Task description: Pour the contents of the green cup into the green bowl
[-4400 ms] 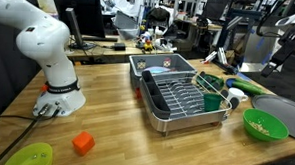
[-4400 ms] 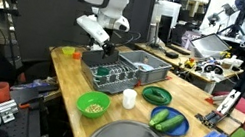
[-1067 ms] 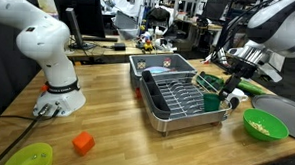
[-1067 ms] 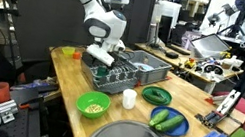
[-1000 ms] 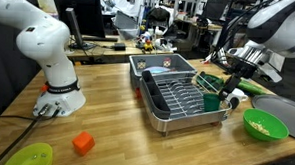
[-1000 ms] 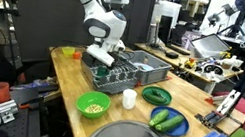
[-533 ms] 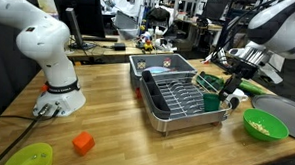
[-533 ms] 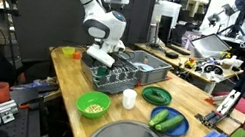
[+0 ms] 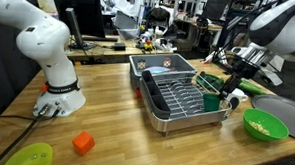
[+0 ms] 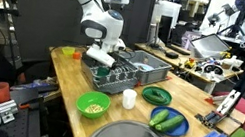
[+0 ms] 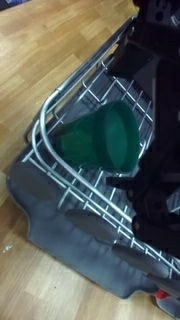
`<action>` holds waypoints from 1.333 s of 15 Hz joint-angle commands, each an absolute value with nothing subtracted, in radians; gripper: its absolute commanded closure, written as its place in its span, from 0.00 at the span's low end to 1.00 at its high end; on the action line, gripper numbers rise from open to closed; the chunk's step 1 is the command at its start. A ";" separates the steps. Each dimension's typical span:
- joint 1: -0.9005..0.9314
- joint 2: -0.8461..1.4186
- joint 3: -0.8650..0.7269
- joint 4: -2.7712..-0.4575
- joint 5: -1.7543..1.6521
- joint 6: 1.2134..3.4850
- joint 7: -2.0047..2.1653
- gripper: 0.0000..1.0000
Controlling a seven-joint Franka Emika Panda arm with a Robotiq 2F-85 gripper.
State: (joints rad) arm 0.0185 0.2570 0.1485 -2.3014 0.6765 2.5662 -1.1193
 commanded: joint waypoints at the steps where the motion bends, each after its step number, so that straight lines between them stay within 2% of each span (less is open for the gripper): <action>1: -0.012 0.209 0.185 -2.374 0.763 2.647 -1.198 0.00; 15: 0.018 0.212 0.216 -2.417 1.052 2.736 -1.400 0.00; 20: 0.035 0.246 0.221 -2.404 1.088 2.858 -1.377 0.00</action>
State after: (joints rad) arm 0.0268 0.2238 0.2094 -2.4160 1.0438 2.7871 -1.3602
